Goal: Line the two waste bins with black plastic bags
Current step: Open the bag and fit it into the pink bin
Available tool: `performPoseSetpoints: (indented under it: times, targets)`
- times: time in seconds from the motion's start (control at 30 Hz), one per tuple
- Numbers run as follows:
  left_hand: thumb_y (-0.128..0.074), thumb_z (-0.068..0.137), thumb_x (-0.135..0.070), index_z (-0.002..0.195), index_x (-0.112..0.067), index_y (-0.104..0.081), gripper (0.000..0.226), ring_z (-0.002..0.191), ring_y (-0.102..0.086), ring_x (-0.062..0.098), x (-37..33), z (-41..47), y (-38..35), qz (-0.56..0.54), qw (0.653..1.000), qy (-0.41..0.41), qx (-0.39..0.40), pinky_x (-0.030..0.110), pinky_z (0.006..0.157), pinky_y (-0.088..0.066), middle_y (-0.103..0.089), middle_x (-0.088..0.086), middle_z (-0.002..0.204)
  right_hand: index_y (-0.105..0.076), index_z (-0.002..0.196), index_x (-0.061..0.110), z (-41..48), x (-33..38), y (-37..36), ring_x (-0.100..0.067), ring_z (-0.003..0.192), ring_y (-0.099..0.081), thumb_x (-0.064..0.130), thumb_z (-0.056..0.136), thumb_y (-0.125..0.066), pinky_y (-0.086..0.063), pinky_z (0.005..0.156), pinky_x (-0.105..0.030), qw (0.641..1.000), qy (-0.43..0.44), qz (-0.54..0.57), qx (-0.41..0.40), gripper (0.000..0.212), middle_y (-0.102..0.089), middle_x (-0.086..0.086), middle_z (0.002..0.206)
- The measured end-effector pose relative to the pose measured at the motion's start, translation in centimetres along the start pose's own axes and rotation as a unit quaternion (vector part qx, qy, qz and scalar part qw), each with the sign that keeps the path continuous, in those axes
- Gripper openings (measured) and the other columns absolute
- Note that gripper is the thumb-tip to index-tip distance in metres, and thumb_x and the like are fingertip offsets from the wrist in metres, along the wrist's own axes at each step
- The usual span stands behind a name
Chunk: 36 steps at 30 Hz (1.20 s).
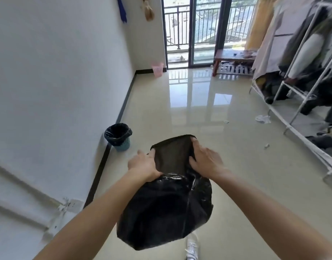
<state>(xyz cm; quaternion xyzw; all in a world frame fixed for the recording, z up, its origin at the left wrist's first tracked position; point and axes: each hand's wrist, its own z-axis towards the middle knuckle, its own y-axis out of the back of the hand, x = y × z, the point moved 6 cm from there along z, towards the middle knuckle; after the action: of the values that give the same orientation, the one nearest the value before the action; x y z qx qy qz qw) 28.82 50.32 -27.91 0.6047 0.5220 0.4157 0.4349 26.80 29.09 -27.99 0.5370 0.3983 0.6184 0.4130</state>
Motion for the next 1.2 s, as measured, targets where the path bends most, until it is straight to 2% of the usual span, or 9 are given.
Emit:
performPoseSetpoints:
  times: [0.13, 0.23, 0.4, 0.63, 0.73, 0.87, 0.93, 1.07, 1.2]
  targets:
    - [-0.06, 0.074, -0.015, 0.153, -0.032, 0.001, 0.1, 0.092, -0.062, 0.028, -0.9, 13.1, 3.1, -0.069, 0.994, -0.026, 0.085, 0.039, 0.078, -0.057, -0.06, 0.008, 0.103, -0.017, 0.153, 0.019, 13.5, -3.6, 0.3, -0.04, 0.095, -0.064, 0.013, 0.091, -0.045, -0.049, 0.077, -0.043, 1.0, -0.008, 0.013, 0.009, 0.069, -0.062, -0.013, 0.123]
    - [-0.054, 0.074, 0.0, 0.152, -0.036, 0.002, 0.102, 0.071, -0.064, 0.023, 1.3, 21.6, 7.5, -0.166, 0.983, -0.034, 0.065, 0.031, 0.05, -0.055, -0.057, 0.009, 0.092, -0.02, 0.153, 0.022, 23.9, -4.0, 1.8, -0.041, 0.095, -0.063, 0.012, 0.092, -0.043, -0.049, 0.079, -0.044, 1.0, 0.011, -0.009, 0.007, 0.066, -0.057, -0.012, 0.12]
    - [-0.055, 0.082, -0.002, 0.146, -0.03, -0.033, 0.073, 0.071, -0.068, 0.022, 7.9, 36.2, 12.5, -0.371, 0.928, -0.019, -0.021, 0.028, 0.046, -0.056, -0.062, 0.005, 0.112, -0.034, 0.145, 0.024, 41.3, -2.4, 1.0, -0.039, 0.094, -0.063, 0.031, 0.096, -0.045, -0.05, 0.078, -0.043, 0.999, 0.028, 0.016, 0.002, 0.051, -0.055, -0.009, 0.113]
    - [-0.07, 0.086, -0.021, 0.121, -0.006, -0.062, 0.038, 0.085, -0.07, 0.025, 14.3, 60.1, 14.1, -0.611, 0.783, 0.111, -0.01, 0.044, 0.069, -0.062, -0.068, 0.006, 0.098, -0.031, 0.146, 0.028, 65.0, -0.7, -5.5, -0.033, 0.094, -0.065, 0.044, 0.088, -0.057, -0.052, 0.076, -0.042, 0.996, 0.075, -0.028, 0.04, 0.066, -0.053, -0.004, 0.117]
    - [-0.08, 0.07, -0.049, 0.104, -0.017, -0.059, 0.051, 0.084, -0.065, 0.015, 15.0, 68.7, 17.8, -0.522, 0.849, 0.084, 0.007, 0.033, 0.067, -0.059, -0.063, -0.006, 0.09, -0.032, 0.146, 0.03, 73.2, -1.7, -6.5, -0.033, 0.093, -0.066, 0.039, 0.086, -0.059, -0.051, 0.073, -0.04, 0.992, 0.083, -0.064, 0.067, 0.066, -0.053, -0.004, 0.118]
    - [-0.071, 0.068, -0.013, 0.134, -0.013, -0.049, 0.069, 0.1, -0.06, 0.019, 13.6, 80.7, 22.5, -0.389, 0.92, 0.003, 0.053, 0.034, 0.084, -0.055, -0.061, 0.0, 0.107, -0.03, 0.145, 0.033, 83.1, -5.6, -6.1, -0.031, 0.091, -0.066, 0.032, 0.084, -0.061, -0.047, 0.069, -0.037, 0.993, 0.056, -0.081, 0.067, 0.069, -0.053, -0.003, 0.116]
    - [-0.053, 0.07, 0.003, 0.143, -0.014, -0.04, 0.076, 0.117, -0.054, 0.023, 12.1, 87.4, 24.4, -0.378, 0.924, -0.038, 0.052, 0.03, 0.096, -0.047, -0.056, 0.007, 0.131, -0.027, 0.147, 0.032, 88.6, -8.7, -6.1, -0.032, 0.091, -0.066, 0.026, 0.084, -0.059, -0.045, 0.067, -0.036, 0.994, 0.029, -0.091, 0.058, 0.071, -0.055, -0.003, 0.117]
    - [-0.041, 0.069, 0.014, 0.142, -0.015, -0.044, 0.079, 0.125, -0.051, 0.02, 9.2, 100.9, 27.1, -0.418, 0.905, -0.079, 0.007, 0.026, 0.101, -0.04, -0.057, 0.004, 0.135, -0.022, 0.151, 0.031, 100.3, -14.7, -7.6, -0.031, 0.096, -0.066, 0.021, 0.086, -0.051, -0.047, 0.071, -0.037, 0.995, -0.011, -0.086, 0.049, 0.072, -0.06, 0.0, 0.119]
    - [-0.035, 0.071, 0.015, 0.128, -0.018, -0.058, 0.069, 0.103, -0.064, 0.025, 7.3, 113.7, 30.5, -0.467, 0.883, -0.031, -0.043, 0.027, 0.08, -0.051, -0.063, 0.004, 0.121, -0.025, 0.152, 0.031, 113.4, -19.4, -8.6, -0.031, 0.097, -0.065, 0.011, 0.084, -0.046, -0.043, 0.071, -0.034, 0.997, -0.022, -0.064, 0.04, 0.073, -0.062, -0.001, 0.118]
